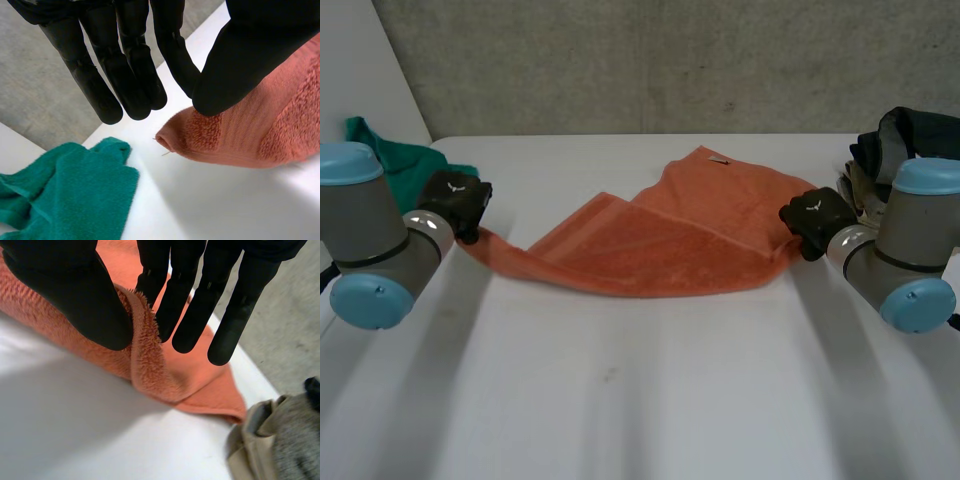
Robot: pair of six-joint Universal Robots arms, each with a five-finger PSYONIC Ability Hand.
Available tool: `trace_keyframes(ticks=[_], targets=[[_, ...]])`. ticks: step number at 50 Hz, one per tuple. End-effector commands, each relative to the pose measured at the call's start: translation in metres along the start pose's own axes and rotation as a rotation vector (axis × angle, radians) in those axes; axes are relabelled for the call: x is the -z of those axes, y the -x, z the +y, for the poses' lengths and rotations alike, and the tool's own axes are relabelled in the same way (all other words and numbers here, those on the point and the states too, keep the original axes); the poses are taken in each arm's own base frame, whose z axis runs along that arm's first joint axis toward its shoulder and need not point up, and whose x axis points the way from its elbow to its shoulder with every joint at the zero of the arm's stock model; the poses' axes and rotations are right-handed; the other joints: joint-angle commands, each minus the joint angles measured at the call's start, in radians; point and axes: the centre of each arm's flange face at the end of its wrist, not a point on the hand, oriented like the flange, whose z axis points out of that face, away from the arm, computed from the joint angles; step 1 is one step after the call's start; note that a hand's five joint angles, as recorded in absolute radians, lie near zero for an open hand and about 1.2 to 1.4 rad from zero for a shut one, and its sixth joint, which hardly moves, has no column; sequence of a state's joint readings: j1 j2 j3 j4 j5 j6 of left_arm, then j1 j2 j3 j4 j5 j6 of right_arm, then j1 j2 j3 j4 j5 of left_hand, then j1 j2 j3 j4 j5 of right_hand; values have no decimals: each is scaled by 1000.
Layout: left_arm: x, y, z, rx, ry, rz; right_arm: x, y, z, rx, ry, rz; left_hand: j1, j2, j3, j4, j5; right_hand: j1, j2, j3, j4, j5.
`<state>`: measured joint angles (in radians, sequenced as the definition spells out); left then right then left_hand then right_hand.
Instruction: Fold the laundry.
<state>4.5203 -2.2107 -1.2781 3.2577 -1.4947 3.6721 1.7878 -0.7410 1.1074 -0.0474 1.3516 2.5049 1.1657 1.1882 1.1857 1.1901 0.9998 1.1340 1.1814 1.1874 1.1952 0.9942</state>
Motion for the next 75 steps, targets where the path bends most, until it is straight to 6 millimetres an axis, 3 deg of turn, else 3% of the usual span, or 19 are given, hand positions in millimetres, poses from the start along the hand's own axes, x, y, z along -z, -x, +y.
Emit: trace_keyframes(ticks=[1,5,8,11,13,14,18,20,22,24,25,27,28,32,35,38,43,50,75], targets=[[18,-3,-15,6,32,62,11,-3,-6,-73,29,-21,231,208,211,206,222,262,215,209,201,228],[33,6,-37,29,-5,67,26,-12,-15,-79,24,0,231,208,211,206,222,262,215,209,201,228],[50,16,-59,57,-51,61,45,-35,-36,-67,-17,61,231,208,211,206,222,262,215,209,201,228],[83,38,-101,82,-157,20,78,-72,-80,-46,-122,162,231,208,211,206,222,262,215,209,201,228],[99,48,-119,95,-209,2,94,-85,-102,-33,-183,206,231,208,211,206,222,262,215,209,201,228],[116,56,-136,109,-264,-15,109,-96,-123,-28,-243,242,231,208,211,206,222,262,215,209,201,228],[151,68,-170,150,-383,-15,140,-115,-168,-60,-372,289,231,208,211,206,222,262,215,209,201,228],[158,68,-174,176,-404,3,140,-114,-171,-86,-373,259,231,208,211,206,222,262,215,209,201,228],[148,59,-161,215,-356,48,125,-105,-159,-133,-321,186,187,165,167,163,179,262,215,209,201,228],[137,51,-145,236,-295,74,111,-88,-149,-160,-273,117,-196,-218,-216,-220,-204,262,215,209,201,228],[127,40,-128,242,-228,98,102,-75,-140,-168,-232,76,-535,-557,-555,-559,-543,262,215,209,201,228],[118,30,-109,241,-158,117,96,-63,-132,-170,-191,50,-737,-759,-757,-761,-746,262,215,209,201,228],[111,18,-88,232,-86,135,92,-55,-125,-168,-155,42,-816,-839,-836,-841,-825,262,215,209,201,228],[103,-11,-42,167,67,187,89,-45,-109,-162,-100,63,-829,-851,-849,-853,-838,262,215,209,201,228],[99,-34,-22,90,68,236,86,-42,-103,-158,-110,83,-829,-851,-849,-853,-838,262,215,209,201,228],[96,-53,-14,28,29,281,84,-40,-100,-166,-117,89,-788,-811,-808,-812,-797,262,215,209,201,228],[74,-81,6,-57,-25,321,86,-33,-92,-181,-101,75,-536,-559,-556,-561,-545,262,215,209,201,228],[64,-97,17,-92,-17,367,84,-30,-84,-173,-91,74,-444,-467,-464,-469,-453,262,215,209,201,228],[53,-122,10,-148,-77,382,82,-26,-73,-139,-71,72,-330,-352,-350,-354,-339,262,215,209,201,228]])
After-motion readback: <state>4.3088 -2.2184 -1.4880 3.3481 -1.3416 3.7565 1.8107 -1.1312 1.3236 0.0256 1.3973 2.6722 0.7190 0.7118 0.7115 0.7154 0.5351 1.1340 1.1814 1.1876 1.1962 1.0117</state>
